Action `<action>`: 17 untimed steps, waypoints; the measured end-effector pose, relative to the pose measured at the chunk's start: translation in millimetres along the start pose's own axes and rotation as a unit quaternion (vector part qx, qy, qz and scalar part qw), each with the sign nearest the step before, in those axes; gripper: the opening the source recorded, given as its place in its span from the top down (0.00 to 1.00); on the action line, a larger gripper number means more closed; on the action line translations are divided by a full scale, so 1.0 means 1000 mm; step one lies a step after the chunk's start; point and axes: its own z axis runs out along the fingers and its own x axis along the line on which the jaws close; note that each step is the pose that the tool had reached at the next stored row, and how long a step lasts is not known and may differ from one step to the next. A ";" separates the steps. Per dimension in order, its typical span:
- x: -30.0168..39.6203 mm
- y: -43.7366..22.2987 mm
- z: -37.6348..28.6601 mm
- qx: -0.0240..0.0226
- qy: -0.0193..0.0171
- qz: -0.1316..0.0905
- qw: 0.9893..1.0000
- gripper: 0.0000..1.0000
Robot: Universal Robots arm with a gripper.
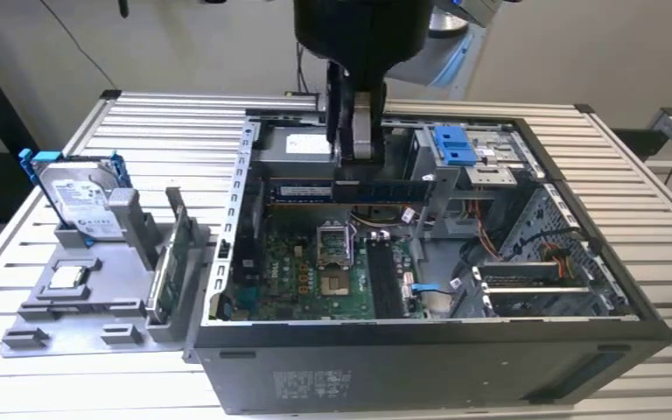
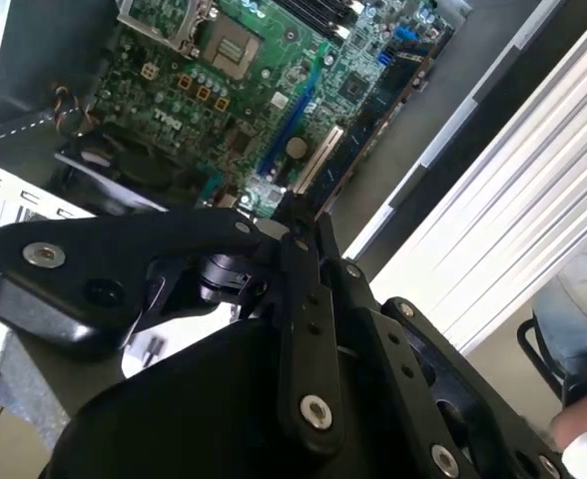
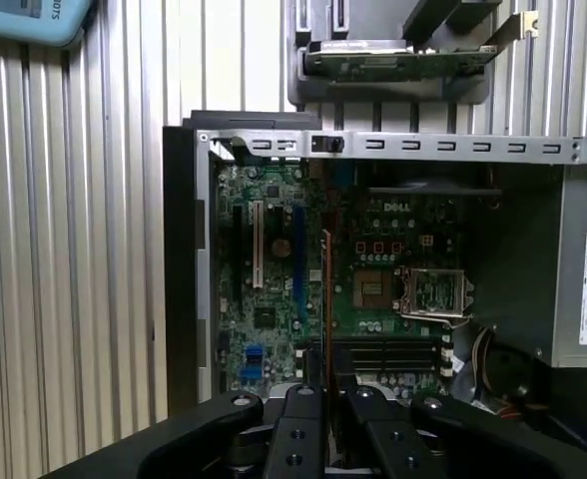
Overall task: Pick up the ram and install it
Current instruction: 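Pick up the ram and move it above insertion slot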
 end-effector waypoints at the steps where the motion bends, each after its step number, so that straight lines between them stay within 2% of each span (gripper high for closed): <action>1: -0.0001 -0.0041 0.0000 0.000 0.000 0.000 1.000 0.86; 4: -0.0002 -0.0144 0.0001 0.000 0.000 0.000 1.000 0.86; 17: -0.0006 -0.0508 0.0005 0.000 0.000 0.000 1.000 0.86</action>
